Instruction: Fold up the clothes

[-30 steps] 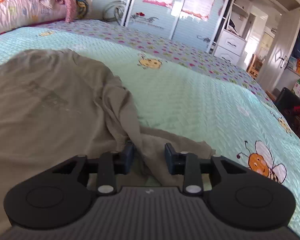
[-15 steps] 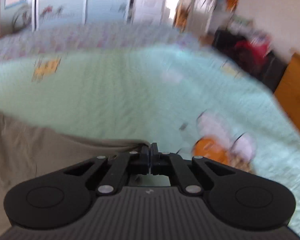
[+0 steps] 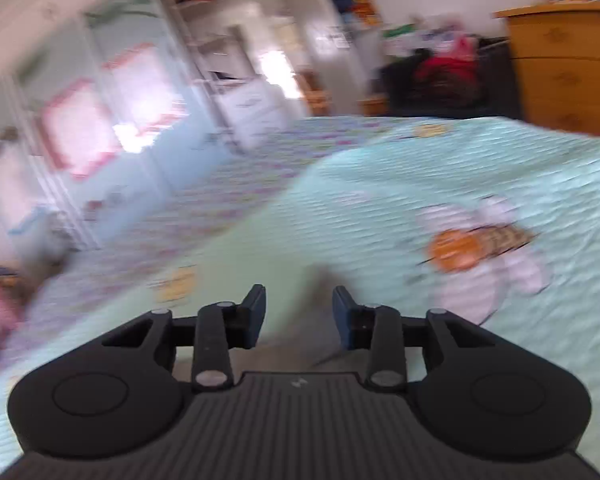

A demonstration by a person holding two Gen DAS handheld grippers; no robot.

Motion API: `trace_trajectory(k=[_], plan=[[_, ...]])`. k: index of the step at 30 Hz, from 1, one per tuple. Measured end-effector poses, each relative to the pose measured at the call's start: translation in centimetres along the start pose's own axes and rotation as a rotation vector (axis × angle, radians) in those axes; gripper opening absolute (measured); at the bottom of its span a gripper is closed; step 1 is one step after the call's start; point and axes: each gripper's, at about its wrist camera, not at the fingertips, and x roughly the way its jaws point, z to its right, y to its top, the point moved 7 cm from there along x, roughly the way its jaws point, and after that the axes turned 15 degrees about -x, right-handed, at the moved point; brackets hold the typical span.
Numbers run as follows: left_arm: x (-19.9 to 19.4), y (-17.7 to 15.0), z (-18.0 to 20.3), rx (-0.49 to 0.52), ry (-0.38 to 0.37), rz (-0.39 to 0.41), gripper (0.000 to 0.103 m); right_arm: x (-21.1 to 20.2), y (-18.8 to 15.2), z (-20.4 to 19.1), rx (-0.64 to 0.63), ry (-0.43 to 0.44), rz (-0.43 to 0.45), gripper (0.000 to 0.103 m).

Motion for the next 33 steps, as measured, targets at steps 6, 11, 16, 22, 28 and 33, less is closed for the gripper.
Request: trace_trajectory(k=[6,11,16,22,28,33], plan=[[1.5,3.6,-4.4,-0.107,0.141,0.003,0.072,-4.3,-2.2,-6.4,0.019,0.23,0.079,0.049],[1.8,3.0,-5.3,-0.015,0.202,-0.011,0.072,0.6,-4.7,-0.4,0.137,0.236,-0.168,0.049],[3.9,2.9,-5.4,-0.011,0.214,-0.076,0.072,5.5,-3.9,9.7,0.329,0.212,-0.194,0.0],[5.9,3.9,-4.3,0.033,0.252,-0.054,0.072,0.2,-3.5,6.8,0.304,0.138,-0.095,0.023],[8.8,5.2,-2.8,0.13,0.346,-0.057,0.072,-2.5,-5.7,-6.1,0.257,0.432,-0.268,0.051],[11.8,8.7,-3.1,0.104,0.392,-0.043,0.073,-1.1,-8.9,-12.5,0.188,0.645,-0.31,0.052]])
